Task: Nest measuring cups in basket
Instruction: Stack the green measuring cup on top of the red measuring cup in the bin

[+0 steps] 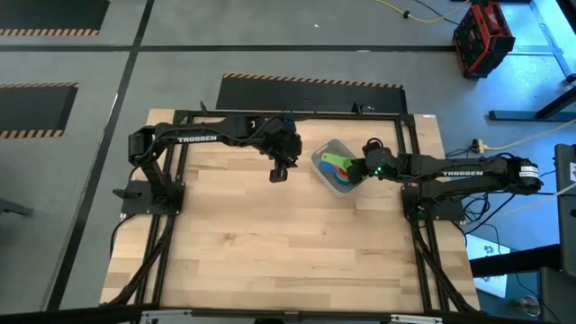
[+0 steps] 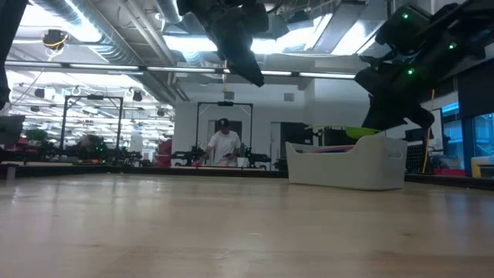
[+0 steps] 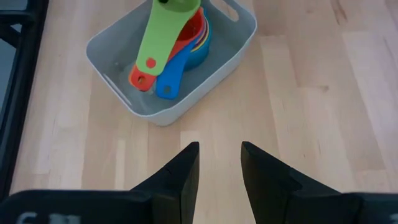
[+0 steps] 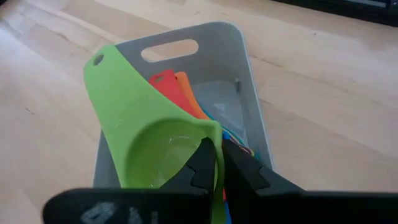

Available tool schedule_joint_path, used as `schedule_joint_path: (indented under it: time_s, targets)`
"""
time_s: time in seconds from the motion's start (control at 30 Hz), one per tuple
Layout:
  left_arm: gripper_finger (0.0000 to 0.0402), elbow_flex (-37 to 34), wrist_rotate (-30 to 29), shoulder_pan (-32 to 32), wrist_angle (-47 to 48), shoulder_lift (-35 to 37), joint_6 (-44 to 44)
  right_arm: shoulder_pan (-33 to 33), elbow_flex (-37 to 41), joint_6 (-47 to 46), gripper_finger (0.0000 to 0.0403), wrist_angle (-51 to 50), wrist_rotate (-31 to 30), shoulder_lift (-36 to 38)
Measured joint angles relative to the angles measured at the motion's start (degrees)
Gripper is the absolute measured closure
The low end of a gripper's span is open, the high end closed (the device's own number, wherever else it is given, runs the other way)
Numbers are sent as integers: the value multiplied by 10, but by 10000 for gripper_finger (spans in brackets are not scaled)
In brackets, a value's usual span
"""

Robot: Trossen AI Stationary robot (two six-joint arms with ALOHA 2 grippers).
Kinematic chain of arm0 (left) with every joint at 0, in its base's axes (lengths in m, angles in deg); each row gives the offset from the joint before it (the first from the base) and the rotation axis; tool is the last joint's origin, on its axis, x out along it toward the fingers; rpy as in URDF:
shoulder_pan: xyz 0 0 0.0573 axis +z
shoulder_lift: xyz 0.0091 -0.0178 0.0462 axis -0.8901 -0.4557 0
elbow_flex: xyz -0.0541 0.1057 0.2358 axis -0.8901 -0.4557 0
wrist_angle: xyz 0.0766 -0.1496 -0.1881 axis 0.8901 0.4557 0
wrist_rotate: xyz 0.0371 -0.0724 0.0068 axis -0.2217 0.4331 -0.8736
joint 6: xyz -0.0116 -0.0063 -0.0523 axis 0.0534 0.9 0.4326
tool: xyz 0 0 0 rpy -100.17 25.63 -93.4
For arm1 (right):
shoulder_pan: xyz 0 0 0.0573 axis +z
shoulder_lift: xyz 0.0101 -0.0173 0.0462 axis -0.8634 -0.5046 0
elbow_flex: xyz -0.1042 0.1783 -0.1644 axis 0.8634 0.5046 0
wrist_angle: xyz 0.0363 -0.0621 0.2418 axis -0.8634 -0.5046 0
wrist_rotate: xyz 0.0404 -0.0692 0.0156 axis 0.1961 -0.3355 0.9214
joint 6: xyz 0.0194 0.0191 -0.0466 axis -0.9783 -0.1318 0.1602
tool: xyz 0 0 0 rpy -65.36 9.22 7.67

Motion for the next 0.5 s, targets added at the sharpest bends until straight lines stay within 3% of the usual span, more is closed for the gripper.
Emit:
schedule_joint_path:
  time_s: [0.5]
  targets:
    - [290, 0, 0, 0, 0, 0, 0, 0, 0, -1, 377, -2, 14, -16]
